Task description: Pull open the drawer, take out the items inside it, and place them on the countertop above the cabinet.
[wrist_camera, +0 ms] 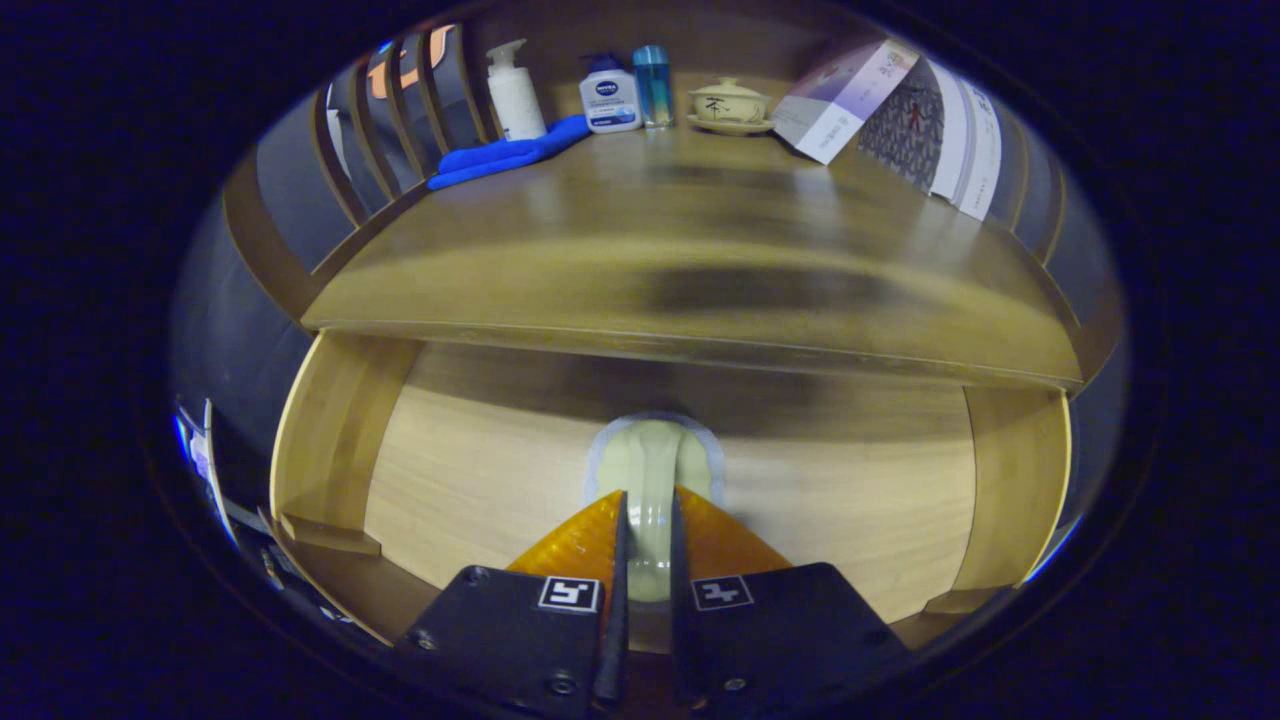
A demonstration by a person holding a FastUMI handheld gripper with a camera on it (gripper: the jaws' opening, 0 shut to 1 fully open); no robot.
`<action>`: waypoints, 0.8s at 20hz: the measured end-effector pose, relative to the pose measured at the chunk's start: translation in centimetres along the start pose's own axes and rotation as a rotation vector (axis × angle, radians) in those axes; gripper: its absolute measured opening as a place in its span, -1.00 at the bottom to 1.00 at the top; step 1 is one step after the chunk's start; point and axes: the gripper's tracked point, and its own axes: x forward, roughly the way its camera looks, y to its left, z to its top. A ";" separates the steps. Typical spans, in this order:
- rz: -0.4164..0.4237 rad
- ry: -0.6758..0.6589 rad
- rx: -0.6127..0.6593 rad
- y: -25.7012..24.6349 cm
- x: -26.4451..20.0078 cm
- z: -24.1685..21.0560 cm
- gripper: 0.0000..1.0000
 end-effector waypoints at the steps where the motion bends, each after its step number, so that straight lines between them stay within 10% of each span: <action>1: -0.005 -0.010 0.001 0.0 -0.4 0.1 -0.60; 16: 0.028 -0.134 0.004 -0.5 -9.4 2.8 -0.60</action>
